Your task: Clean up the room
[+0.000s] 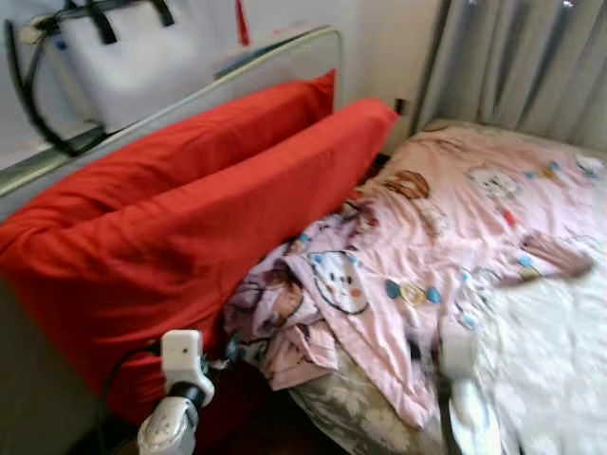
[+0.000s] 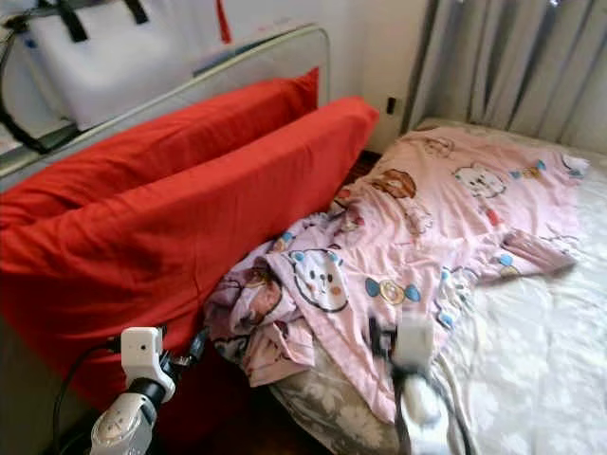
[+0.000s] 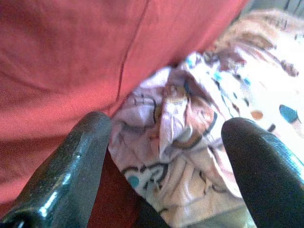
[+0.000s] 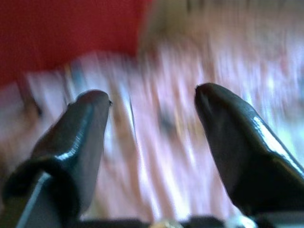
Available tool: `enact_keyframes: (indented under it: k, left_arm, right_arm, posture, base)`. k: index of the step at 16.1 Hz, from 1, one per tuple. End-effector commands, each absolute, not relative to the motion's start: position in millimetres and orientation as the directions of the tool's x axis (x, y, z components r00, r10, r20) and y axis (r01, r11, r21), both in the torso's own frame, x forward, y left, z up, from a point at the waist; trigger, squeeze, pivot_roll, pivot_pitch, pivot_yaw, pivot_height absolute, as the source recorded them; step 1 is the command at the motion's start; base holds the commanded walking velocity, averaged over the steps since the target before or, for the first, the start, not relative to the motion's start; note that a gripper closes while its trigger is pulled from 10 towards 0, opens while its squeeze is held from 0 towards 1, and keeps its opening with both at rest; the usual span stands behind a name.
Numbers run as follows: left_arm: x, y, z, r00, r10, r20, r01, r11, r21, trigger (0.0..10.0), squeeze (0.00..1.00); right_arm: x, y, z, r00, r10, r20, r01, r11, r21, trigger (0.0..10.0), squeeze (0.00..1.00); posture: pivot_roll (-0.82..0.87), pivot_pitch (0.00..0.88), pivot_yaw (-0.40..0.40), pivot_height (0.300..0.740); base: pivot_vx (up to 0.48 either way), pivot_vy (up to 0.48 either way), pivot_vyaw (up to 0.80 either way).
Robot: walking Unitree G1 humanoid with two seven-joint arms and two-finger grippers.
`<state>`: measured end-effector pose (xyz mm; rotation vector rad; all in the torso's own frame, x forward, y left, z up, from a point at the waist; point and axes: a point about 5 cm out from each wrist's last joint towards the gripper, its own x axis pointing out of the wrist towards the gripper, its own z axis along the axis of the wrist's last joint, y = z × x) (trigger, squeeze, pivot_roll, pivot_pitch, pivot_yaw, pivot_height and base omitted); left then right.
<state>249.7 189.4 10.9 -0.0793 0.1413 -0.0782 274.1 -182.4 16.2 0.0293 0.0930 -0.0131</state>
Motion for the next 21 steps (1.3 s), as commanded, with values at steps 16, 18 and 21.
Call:
enact_keyframes:
  k: [16,18,21]
  left_arm:
    - [251,200,35,0.995,-0.042,-0.091,0.033,0.995,-0.090,10.0,0.00]
    - [253,200,37,0.996,-0.039,-0.084,0.031,0.995,-0.092,10.0,0.00]
    - [254,200,41,0.996,-0.038,-0.083,0.030,0.995,-0.093,10.0,0.00]
  right_arm:
    - [253,-186,7,0.989,-0.065,-0.136,0.066,0.998,0.006,10.0,0.00]
    - [253,-187,9,0.989,-0.075,-0.125,0.077,0.997,0.015,10.0,0.00]
    - [255,-186,11,0.989,-0.080,-0.123,0.083,0.996,0.018,10.0,0.00]
  posture:
    - [-0.05,0.000,0.023,0.689]
    - [-0.05,0.000,0.023,0.689]
    - [-0.05,0.000,0.024,0.689]
  base:
    - [0.000,0.000,0.00]
    - [0.000,0.000,0.00]
    - [0.000,0.000,0.00]
